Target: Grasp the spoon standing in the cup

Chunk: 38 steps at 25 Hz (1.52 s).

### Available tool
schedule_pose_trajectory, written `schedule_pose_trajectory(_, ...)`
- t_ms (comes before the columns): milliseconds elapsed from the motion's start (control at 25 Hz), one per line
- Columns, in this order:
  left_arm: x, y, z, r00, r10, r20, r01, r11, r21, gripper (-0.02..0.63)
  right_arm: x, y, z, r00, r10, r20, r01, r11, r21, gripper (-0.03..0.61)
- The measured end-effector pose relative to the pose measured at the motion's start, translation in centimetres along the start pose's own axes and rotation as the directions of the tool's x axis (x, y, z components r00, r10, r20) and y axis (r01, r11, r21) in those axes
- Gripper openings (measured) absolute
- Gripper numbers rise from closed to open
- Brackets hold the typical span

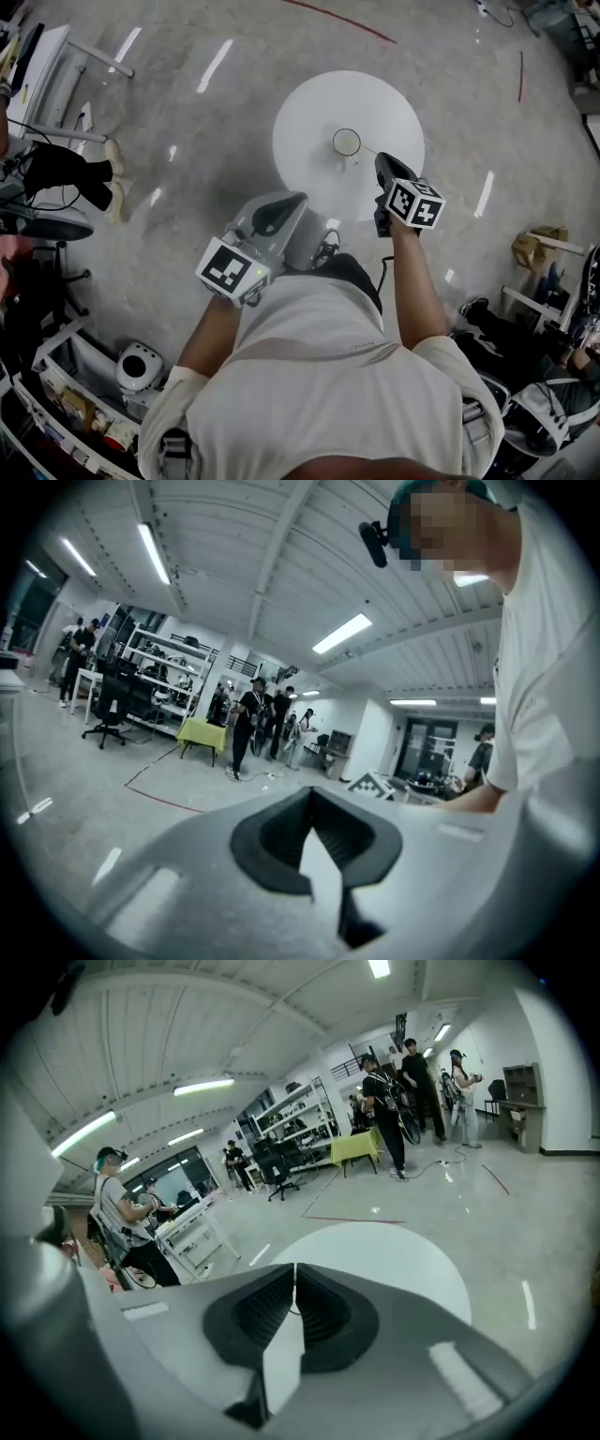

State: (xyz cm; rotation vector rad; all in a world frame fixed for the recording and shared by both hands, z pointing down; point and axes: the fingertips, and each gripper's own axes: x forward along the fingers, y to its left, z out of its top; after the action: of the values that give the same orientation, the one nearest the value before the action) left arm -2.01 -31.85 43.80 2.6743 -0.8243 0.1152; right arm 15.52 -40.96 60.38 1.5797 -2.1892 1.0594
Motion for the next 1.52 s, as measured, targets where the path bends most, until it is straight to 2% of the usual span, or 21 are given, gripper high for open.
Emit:
schedule_pose_trajectory(120, 0.6, -1.6, 1.7, 0.999, -0.04, 0.025, 0.039, 0.998, 0.041, 0.002, -4.3, 2.2, 3.2, 0.989, 0.072, 0.126, -0.069, 0.997, -0.028, 0.012)
schedule_pose_trajectory(200, 0.9, -2.6, 2.6, 0.997, -0.066, 0.036, 0.064, 0.996, 0.062, 0.002, -7.4, 4.0, 5.3, 0.968, 0.123, 0.218, -0.114, 0.992, -0.053, 0.012)
schedule_pose_trajectory(320, 0.6, -4.4, 3.7, 0.994, -0.096, 0.043, 0.092, 0.992, 0.082, 0.002, -11.9, 6.8, 7.5, 0.936, 0.166, 0.311, -0.136, 0.984, -0.116, 0.012)
schedule_pose_trajectory(600, 0.9, -7.8, 6.6, 0.988, -0.134, 0.082, 0.118, 0.977, 0.176, 0.002, -21.6, 9.6, 10.9, 0.862, 0.199, 0.465, -0.075, 0.96, -0.271, 0.012)
schedule_pose_trajectory(720, 0.4, -8.2, 7.5, 0.986, -0.128, 0.108, 0.103, 0.972, 0.21, 0.002, -24.4, 10.4, 11.0, 0.829, 0.215, 0.517, -0.049, 0.948, -0.316, 0.012)
schedule_pose_trajectory(840, 0.0, -8.2, 7.9, 0.984, -0.117, 0.131, 0.084, 0.969, 0.233, 0.002, -26.0, 10.8, 10.6, 0.809, 0.221, 0.544, -0.026, 0.939, -0.343, 0.012)
schedule_pose_trajectory(1000, -0.2, -8.7, 8.2, 0.982, -0.124, 0.141, 0.085, 0.964, 0.252, 0.002, -27.1, 10.8, 10.4, 0.8, 0.21, 0.562, 0.004, 0.935, -0.355, 0.012)
schedule_pose_trajectory(1360, -1.9, -9.3, 7.4, 0.983, -0.121, 0.141, 0.083, 0.965, 0.25, 0.002, -28.2, 13.2, 9.8, 0.797, 0.246, 0.552, -0.019, 0.923, -0.384, 0.012)
schedule_pose_trajectory(1520, -1.5, -8.8, 7.8, 0.983, -0.106, 0.146, 0.067, 0.966, 0.249, 0.002, -27.9, 12.9, 10.3, 0.8, 0.249, 0.546, -0.019, 0.92, -0.392, 0.012)
